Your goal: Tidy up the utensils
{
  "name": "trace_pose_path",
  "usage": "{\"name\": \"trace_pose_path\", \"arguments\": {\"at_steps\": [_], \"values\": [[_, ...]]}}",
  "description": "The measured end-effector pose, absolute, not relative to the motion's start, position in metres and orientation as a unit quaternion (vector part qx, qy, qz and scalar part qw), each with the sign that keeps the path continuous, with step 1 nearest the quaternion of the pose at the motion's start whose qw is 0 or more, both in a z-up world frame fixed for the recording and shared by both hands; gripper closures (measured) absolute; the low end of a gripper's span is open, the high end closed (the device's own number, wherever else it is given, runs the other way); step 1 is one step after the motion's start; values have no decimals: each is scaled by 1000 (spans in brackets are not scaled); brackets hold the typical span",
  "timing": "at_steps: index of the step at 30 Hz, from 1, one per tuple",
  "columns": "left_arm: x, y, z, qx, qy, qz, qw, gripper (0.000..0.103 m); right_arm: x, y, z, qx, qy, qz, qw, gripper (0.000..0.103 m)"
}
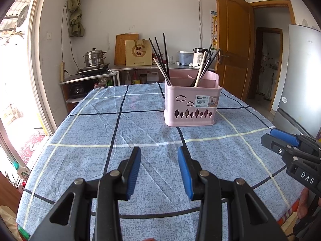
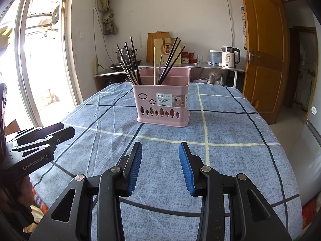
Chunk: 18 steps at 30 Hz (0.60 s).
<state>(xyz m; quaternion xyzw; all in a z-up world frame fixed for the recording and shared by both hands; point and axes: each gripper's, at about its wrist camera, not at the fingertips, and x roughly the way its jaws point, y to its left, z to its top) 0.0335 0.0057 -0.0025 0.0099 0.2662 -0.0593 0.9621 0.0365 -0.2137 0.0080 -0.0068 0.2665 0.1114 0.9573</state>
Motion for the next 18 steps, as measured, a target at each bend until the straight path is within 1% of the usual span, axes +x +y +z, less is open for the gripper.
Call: {"name": "trace_pose_path", "arguments": {"at_steps": [12, 13, 15, 18], "values": [[37, 3, -7, 12, 278, -68, 958, 63, 40, -213, 6, -11, 271, 113, 956, 64], [37, 3, -8, 12, 279, -68, 958, 63, 39, -213, 6, -11, 271, 113, 956, 64], [37, 2, -8, 13, 280, -65, 958, 57, 40, -212, 6, -11, 271, 112, 956, 64], [37, 3, -8, 11, 276, -64, 959, 55, 39, -212, 6, -12, 272, 113, 956, 64]]}}
